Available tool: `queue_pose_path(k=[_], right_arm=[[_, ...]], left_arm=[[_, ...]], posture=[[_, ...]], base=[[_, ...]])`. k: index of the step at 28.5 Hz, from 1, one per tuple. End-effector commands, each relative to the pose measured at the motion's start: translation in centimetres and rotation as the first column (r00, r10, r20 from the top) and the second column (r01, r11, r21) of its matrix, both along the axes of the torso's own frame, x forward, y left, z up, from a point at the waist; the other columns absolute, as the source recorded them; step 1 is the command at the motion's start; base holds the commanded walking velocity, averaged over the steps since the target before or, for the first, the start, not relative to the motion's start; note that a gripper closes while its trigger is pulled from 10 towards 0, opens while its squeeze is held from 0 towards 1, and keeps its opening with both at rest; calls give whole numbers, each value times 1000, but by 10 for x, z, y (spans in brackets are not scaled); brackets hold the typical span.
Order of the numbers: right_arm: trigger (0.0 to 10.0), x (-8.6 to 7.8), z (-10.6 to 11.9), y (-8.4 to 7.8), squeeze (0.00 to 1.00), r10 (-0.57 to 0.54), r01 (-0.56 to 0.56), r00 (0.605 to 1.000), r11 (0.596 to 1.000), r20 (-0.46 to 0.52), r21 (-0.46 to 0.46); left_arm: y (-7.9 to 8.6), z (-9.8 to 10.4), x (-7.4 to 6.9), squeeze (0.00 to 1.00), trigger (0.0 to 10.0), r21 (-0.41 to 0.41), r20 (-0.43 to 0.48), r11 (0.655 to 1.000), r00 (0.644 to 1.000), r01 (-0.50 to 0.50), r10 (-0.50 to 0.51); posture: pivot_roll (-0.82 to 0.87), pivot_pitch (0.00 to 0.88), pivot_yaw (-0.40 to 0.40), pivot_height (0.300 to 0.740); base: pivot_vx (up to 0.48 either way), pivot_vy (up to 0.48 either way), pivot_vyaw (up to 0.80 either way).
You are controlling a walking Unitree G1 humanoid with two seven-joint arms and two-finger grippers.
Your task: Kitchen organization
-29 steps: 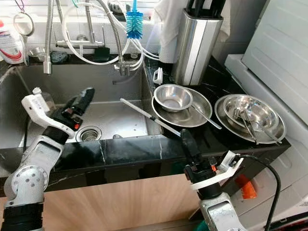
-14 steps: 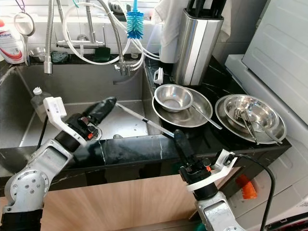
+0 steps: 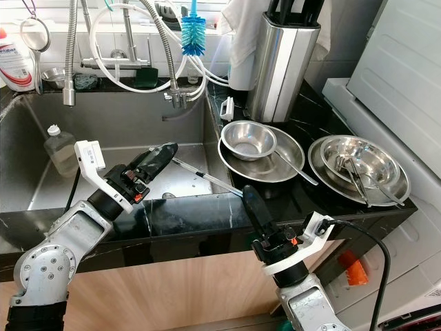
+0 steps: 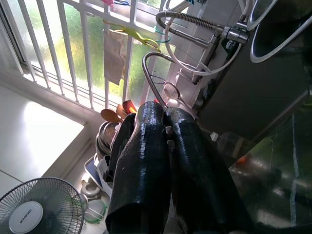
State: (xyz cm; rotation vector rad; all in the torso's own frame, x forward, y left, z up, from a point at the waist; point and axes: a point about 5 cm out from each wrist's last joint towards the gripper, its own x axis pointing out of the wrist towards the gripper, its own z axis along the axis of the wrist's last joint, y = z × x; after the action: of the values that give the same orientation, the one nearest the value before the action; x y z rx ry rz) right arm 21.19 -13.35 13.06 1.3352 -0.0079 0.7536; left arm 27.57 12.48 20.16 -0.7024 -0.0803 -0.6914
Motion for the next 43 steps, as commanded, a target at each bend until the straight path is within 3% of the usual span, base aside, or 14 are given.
queue_pose_path(k=[1, 17, 24, 38, 39, 40, 41, 43], right_arm=[[10000, -1, 5, -1, 0, -1, 1, 1000, 1000, 29, -9], [10000, 3, 6, -4, 0, -38, 38, 999, 999, 35, -10], [10000, 7, 20, 1, 0, -37, 37, 995, 999, 94, -2], [10000, 5, 26, 7, 0, -14, 18, 991, 1000, 132, -25], [10000, 6, 26, 7, 78, -17, 20, 991, 1000, 135, -19], [10000, 6, 26, 7, 78, -19, 21, 990, 1000, 138, -14], [10000, 6, 26, 7, 1000, -19, 22, 990, 999, 141, -23], [10000, 6, 25, 7, 1000, -15, 22, 990, 999, 142, -43]], left_arm=[[-4, 4, -4, 0, 0, -1, 15, 1000, 1000, 12, -12], [-4, 7, -4, 0, 0, -26, 11, 1000, 1000, 15, -15], [-8, 13, -2, 0, 0, -113, 5, 993, 999, 32, -32], [-8, 14, -4, 0, 0, -164, -11, 986, 999, 29, -31], [-8, 14, -3, 0, 0, -167, -12, 986, 999, 27, -30], [-9, 14, -3, 0, 0, -169, -14, 985, 999, 26, -29], [-9, 14, -3, 0, 0, -169, -14, 985, 999, 26, -29], [-8, 13, -4, 0, 0, -173, -18, 985, 999, 25, -28]], posture=[[53, 0, -52, 740], [55, 0, -51, 740], [55, 0, -48, 740], [58, 0, -49, 740], [58, 0, -49, 740], [58, 0, -49, 740], [58, 0, -49, 740], [56, 0, -48, 740]], base=[[0, 0, 0], [0, 0, 0], [0, 0, 0], [0, 0, 0], [0, 0, 0], [0, 0, 0], [0, 0, 0], [0, 0, 0]])
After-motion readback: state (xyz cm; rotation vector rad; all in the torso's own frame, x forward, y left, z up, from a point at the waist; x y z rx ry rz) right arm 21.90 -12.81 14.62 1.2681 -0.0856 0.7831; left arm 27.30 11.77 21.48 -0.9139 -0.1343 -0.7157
